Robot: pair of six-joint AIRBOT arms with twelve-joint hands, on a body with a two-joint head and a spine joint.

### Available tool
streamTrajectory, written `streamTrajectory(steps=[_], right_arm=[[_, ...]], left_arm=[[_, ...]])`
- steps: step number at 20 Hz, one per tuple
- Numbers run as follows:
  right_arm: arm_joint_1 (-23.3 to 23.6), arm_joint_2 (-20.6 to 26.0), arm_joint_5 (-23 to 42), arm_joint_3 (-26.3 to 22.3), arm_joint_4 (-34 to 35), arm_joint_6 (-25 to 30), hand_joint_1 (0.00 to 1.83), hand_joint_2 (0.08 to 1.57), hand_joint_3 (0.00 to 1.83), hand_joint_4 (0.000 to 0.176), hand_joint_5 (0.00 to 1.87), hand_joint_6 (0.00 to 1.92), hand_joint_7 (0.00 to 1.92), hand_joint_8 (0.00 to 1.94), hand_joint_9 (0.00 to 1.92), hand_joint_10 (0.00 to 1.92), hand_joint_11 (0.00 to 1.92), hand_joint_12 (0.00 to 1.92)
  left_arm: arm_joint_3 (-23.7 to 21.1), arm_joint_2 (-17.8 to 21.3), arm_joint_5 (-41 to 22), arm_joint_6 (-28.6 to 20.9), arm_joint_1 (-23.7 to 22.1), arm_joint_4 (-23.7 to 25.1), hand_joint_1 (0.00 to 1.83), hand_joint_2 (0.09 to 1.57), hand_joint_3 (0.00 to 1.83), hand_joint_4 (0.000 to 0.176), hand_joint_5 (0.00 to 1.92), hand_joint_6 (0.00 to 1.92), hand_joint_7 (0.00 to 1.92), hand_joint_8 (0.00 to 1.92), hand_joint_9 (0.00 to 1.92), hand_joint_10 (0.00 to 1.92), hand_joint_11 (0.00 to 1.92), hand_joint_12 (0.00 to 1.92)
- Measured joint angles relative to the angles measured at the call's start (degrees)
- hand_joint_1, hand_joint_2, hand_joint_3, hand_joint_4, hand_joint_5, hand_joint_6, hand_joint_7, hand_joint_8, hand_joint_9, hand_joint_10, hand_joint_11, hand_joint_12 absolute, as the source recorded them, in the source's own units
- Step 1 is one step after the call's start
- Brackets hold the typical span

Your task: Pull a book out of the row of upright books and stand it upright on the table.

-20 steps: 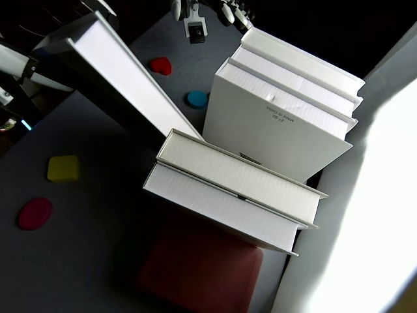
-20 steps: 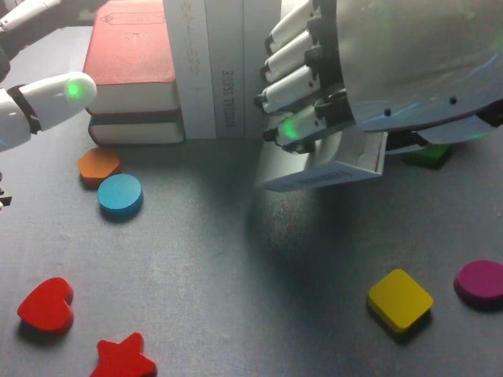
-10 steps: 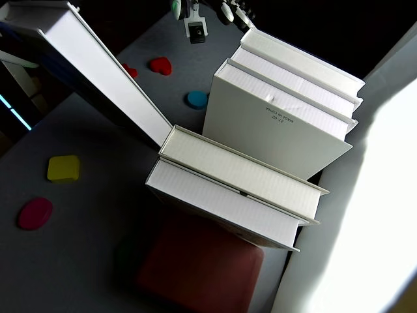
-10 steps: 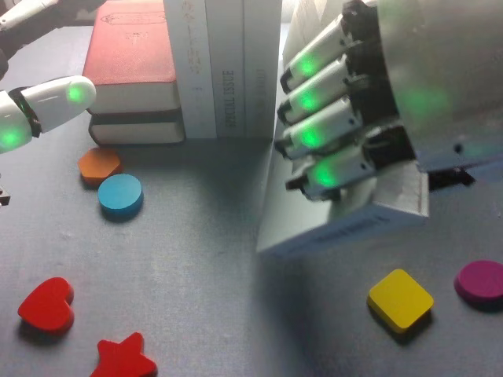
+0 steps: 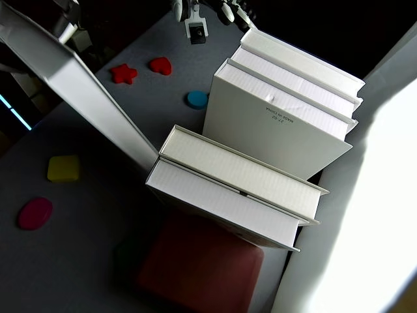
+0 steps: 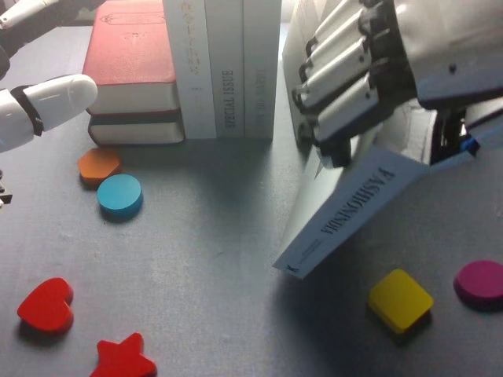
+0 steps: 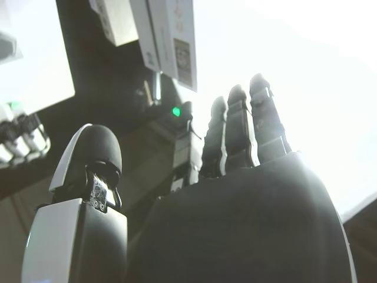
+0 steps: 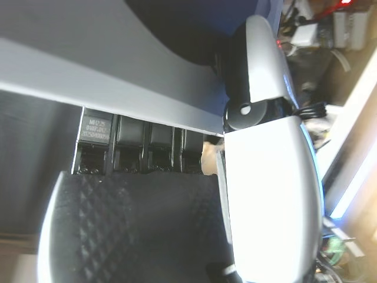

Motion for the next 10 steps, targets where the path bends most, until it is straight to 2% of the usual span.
streamTrajectory(steps=[1, 2, 3, 4, 5, 6, 7, 8, 10], right_arm=[[-0.28, -0.85, 0.31, 1.84, 1.86, 2.01, 1.18, 1.29, 0.00, 0.000, 0.79, 1.19, 0.62, 1.76, 0.64, 1.91, 0.69, 1.92], [-0.46, -1.29, 0.35, 2.80, 2.75, 2.80, 1.18, 1.29, 0.00, 0.000, 0.79, 1.19, 0.62, 1.76, 0.64, 1.91, 0.69, 1.92], [-0.76, -1.90, 0.46, 4.00, 3.52, 4.02, 1.18, 1.29, 0.00, 0.000, 0.79, 1.19, 0.62, 1.76, 0.64, 1.91, 0.69, 1.92], [-1.11, -2.43, 0.57, 5.25, 4.04, 5.55, 1.18, 1.29, 0.00, 0.000, 0.79, 1.19, 0.62, 1.76, 0.64, 1.91, 0.69, 1.92], [-1.62, -3.06, 0.83, 6.34, 3.93, 6.62, 1.18, 1.29, 0.00, 0.000, 0.79, 1.19, 0.62, 1.76, 0.64, 1.91, 0.69, 1.92], [-1.95, -4.02, 0.94, 7.89, 3.74, 8.41, 1.18, 1.29, 0.00, 0.000, 0.79, 1.19, 0.62, 1.76, 0.64, 1.91, 0.69, 1.92], [-2.21, -4.68, 0.94, 8.98, 3.41, 9.86, 1.18, 1.29, 0.00, 0.000, 0.79, 1.19, 0.62, 1.76, 0.64, 1.91, 0.69, 1.92], [-2.43, -5.27, 1.11, 10.21, 2.97, 11.58, 1.18, 1.29, 0.00, 0.000, 0.79, 1.19, 0.62, 1.76, 0.64, 1.91, 0.69, 1.92], [-2.47, -5.55, 1.11, 11.02, 2.47, 13.46, 1.18, 1.29, 0.00, 0.000, 0.79, 1.19, 0.62, 1.76, 0.64, 1.91, 0.69, 1.92]], left_arm=[[0.09, -0.07, 0.00, -0.11, 0.00, 0.02, 0.43, 1.31, 0.00, 0.074, 0.17, 0.01, 0.02, 0.00, 0.00, 0.00, 0.03, 0.02], [0.11, -0.17, -0.04, -0.15, 0.00, -0.13, 0.39, 1.23, 0.00, 0.089, 0.18, 0.00, 0.02, 0.00, 0.00, 0.00, 0.04, 0.03], [0.11, -0.28, 0.04, -0.13, 0.00, -0.26, 0.40, 1.12, 0.00, 0.119, 0.19, 0.00, 0.02, 0.00, 0.00, 0.00, 0.01, 0.02], [0.11, -0.33, 0.11, -0.13, 0.00, -0.20, 0.36, 1.13, 0.00, 0.109, 0.16, 0.00, 0.00, 0.00, 0.00, 0.00, 0.00, 0.00], [0.11, -0.33, 0.09, -0.13, 0.00, -0.20, 0.38, 1.29, 0.02, 0.065, 0.14, 0.00, 0.00, 0.00, 0.00, 0.00, 0.00, 0.15], [0.24, -0.35, 0.11, -0.15, 0.00, -0.13, 0.34, 1.35, 0.01, 0.056, 0.13, 0.00, 0.00, 0.00, 0.00, 0.00, 0.00, 0.31], [0.22, -0.35, 0.04, -0.15, -0.02, -0.17, 0.32, 1.37, 0.00, 0.060, 0.12, 0.00, 0.00, 0.00, 0.00, 0.00, 0.00, 0.27], [0.44, -0.48, 0.02, -0.15, -0.13, -0.15, 0.32, 1.37, 0.00, 0.057, 0.13, 0.00, 0.02, 0.00, 0.00, 0.00, 0.00, 0.13], [0.81, -0.87, 0.20, -0.22, -0.17, -0.42, 0.33, 1.36, 0.00, 0.058, 0.15, 0.01, 0.02, 0.00, 0.00, 0.00, 0.00, 0.14]])
